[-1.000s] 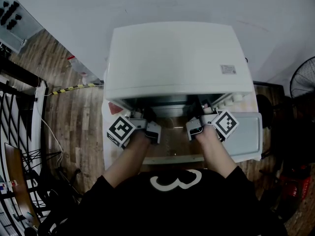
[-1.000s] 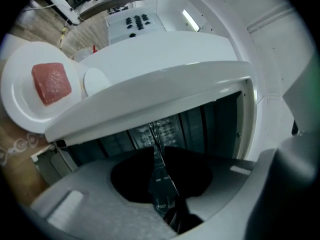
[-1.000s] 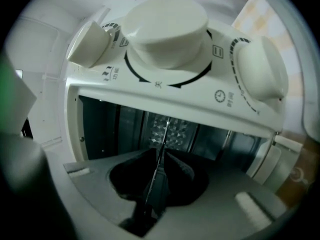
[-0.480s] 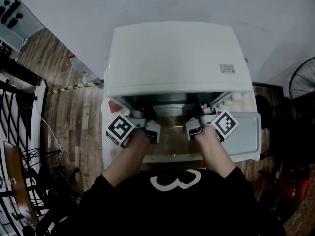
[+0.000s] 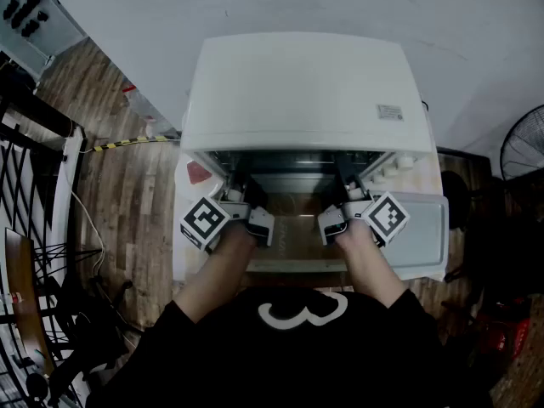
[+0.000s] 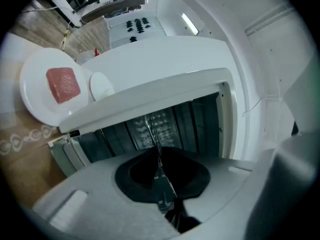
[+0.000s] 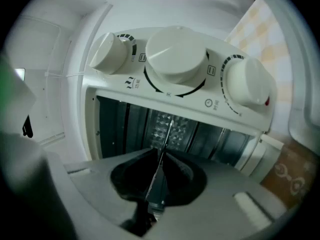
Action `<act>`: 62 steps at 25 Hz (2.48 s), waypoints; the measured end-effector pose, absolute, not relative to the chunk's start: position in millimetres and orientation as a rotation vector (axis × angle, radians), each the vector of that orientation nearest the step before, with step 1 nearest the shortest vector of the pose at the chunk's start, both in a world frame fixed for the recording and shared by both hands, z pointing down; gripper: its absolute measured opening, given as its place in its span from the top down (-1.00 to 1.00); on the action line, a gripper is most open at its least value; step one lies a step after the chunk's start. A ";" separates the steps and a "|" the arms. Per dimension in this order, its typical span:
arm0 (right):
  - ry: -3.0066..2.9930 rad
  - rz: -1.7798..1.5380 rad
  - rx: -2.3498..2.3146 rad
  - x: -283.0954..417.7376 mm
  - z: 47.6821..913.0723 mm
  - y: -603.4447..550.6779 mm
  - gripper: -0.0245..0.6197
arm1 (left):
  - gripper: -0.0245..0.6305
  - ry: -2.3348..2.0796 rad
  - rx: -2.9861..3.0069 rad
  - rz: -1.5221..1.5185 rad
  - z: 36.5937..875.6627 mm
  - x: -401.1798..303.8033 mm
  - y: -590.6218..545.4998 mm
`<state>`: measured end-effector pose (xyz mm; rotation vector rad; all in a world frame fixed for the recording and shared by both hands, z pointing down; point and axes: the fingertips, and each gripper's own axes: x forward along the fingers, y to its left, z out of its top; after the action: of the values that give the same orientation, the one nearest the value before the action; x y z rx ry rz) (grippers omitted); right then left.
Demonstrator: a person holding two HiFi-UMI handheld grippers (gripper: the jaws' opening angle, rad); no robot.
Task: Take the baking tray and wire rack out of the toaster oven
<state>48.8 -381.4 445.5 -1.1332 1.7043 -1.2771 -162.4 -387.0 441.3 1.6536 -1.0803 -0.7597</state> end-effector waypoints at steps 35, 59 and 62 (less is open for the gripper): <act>1.787 -1.305 -1.096 46.6 444.3 -306.0 0.80 | 0.83 -1.090 1.625 -0.779 440.3 -165.1 -312.0; 1.826 -1.239 -1.191 44.3 439.9 -226.2 0.80 | 0.82 -1.082 1.690 -0.715 431.4 -168.5 -235.2; 1.834 -1.226 -1.202 42.1 438.5 -214.5 0.80 | 0.82 -1.079 1.697 -0.711 429.6 -171.1 -224.5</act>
<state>42.1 -214.5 438.5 -1.2021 1.8345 -1.2259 -171.1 -224.5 429.6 1.6973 -1.0794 -0.7108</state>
